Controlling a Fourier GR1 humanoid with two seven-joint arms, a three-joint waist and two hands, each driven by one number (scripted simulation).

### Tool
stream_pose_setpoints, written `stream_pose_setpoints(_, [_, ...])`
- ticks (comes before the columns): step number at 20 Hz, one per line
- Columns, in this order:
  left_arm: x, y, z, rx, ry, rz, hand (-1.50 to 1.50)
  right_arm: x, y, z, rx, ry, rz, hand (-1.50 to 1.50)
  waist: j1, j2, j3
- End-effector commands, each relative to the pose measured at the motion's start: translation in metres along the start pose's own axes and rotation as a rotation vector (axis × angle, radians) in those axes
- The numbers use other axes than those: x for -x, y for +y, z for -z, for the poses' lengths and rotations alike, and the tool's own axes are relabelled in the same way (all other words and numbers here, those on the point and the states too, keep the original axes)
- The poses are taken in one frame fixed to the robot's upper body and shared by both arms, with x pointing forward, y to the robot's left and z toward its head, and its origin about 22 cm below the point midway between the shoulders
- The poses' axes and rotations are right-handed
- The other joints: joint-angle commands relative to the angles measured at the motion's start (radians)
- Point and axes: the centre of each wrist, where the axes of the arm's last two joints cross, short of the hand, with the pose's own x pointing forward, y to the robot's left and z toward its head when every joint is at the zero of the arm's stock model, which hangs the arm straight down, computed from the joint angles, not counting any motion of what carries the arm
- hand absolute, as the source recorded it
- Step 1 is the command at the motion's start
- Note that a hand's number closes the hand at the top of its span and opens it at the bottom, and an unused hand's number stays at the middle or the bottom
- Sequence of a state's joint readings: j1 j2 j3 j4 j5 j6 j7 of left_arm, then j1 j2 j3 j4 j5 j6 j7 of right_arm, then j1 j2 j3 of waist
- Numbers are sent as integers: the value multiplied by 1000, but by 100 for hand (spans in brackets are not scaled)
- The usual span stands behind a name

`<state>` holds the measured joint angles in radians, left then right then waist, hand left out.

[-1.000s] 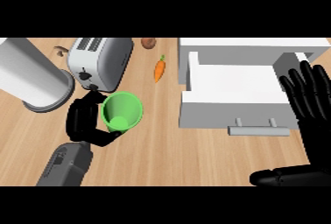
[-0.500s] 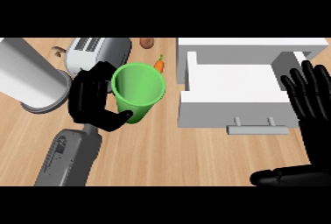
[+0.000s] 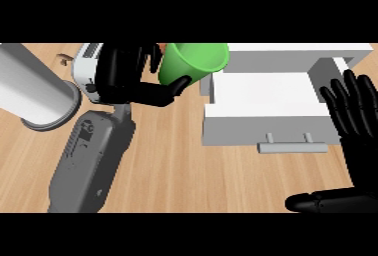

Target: Pick up the cup, place it into the drawer and close the drawer

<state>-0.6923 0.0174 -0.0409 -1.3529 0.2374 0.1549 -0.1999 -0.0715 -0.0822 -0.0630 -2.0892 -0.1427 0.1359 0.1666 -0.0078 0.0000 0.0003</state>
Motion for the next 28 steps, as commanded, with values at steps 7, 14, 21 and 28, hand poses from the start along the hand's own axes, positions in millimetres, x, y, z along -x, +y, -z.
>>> stream_pose_setpoints(7, [2,-21,49,45,64,57,150,0,-2,-15,-1,1,-1,-150,-6,1,0])
stream_pose_setpoints(14, [11,-71,60,35,125,90,150,10,-2,-11,1,5,-1,-150,-12,1,0])
stream_pose_setpoints(21, [26,-79,84,30,144,122,150,10,-9,1,0,-3,1,-150,-18,5,0])
stream_pose_setpoints(28, [54,-87,74,17,214,175,150,10,5,12,-23,2,-2,-150,-50,12,0])
